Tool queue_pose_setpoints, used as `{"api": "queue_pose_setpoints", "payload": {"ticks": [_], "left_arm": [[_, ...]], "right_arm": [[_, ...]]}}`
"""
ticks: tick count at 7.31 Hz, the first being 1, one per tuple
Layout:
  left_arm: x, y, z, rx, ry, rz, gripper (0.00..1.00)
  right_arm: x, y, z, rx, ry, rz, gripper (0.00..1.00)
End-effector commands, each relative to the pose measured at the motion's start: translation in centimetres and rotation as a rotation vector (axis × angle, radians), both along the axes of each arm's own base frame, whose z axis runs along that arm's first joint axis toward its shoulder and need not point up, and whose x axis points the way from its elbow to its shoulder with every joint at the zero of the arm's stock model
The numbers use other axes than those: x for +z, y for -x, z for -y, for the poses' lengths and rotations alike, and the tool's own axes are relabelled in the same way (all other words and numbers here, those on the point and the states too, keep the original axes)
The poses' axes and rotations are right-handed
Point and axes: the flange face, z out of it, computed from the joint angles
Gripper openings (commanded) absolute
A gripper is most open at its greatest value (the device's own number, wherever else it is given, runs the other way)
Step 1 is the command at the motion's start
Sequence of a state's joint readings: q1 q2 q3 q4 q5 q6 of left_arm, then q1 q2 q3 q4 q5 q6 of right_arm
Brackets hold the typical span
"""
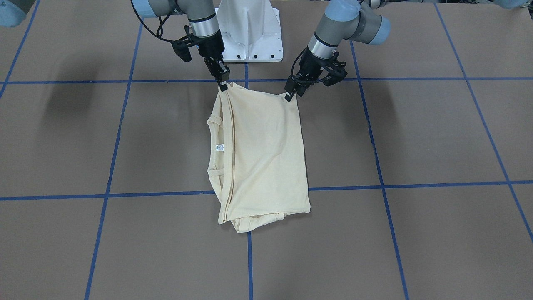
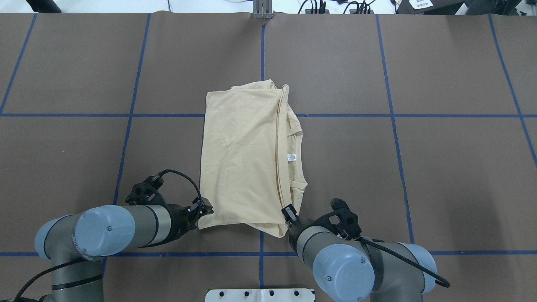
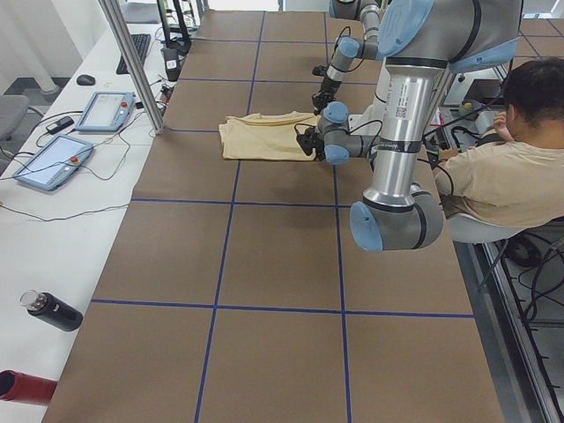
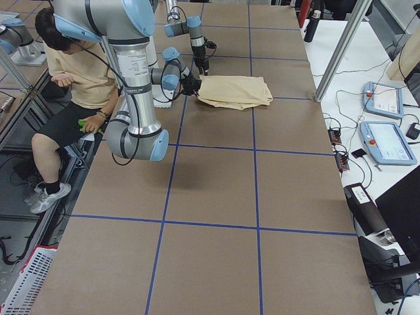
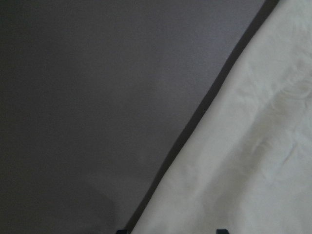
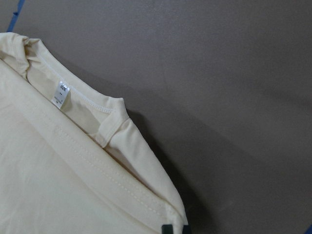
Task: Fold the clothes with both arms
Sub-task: 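Lower the left gripper to the other near corner while the right gripper holds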
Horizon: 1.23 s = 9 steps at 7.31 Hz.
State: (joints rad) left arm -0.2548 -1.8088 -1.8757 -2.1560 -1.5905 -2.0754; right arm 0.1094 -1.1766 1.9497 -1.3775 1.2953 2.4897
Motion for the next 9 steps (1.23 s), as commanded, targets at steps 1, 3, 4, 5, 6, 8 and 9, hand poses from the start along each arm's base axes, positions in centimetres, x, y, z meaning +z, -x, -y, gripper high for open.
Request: {"api": "queue_pose_setpoints", "payload": {"ticks": [1,3,4,5,6,8,9], "left_arm": [[0.0,-0.5,-1.0,0.019,0.003,0.005,0.64],[0.0,-0.7,-1.3,0.010,0.032,-0.002,0.43],[0.0,-0.7,-1.3,0.002,0.047,-0.005,0.05],[0.0,-0.7,-1.3,0.002,0.047,-0.005,0.00],[0.1,-0.7,-1.3,0.004,0.048,-0.004,0.00],[-1.8,0.3,-2.7,0.033,0.040,-0.042,0.00],[-3.7,1.3,-3.7,0.068,0.050,-0.055,0.00]], "right_arm": [[0.0,0.0,0.1,0.001,0.000,0.000,0.00],[-0.1,-0.1,0.1,0.002,0.000,0.001,0.00],[0.0,0.0,0.1,0.001,0.000,0.000,0.00],[0.0,0.0,0.1,0.001,0.000,0.000,0.00],[0.0,0.0,0.1,0.001,0.000,0.000,0.00],[-0.5,-0.4,0.1,0.004,-0.002,0.009,0.00],[-1.1,-1.8,-0.7,-0.005,0.001,0.014,0.00]]}}
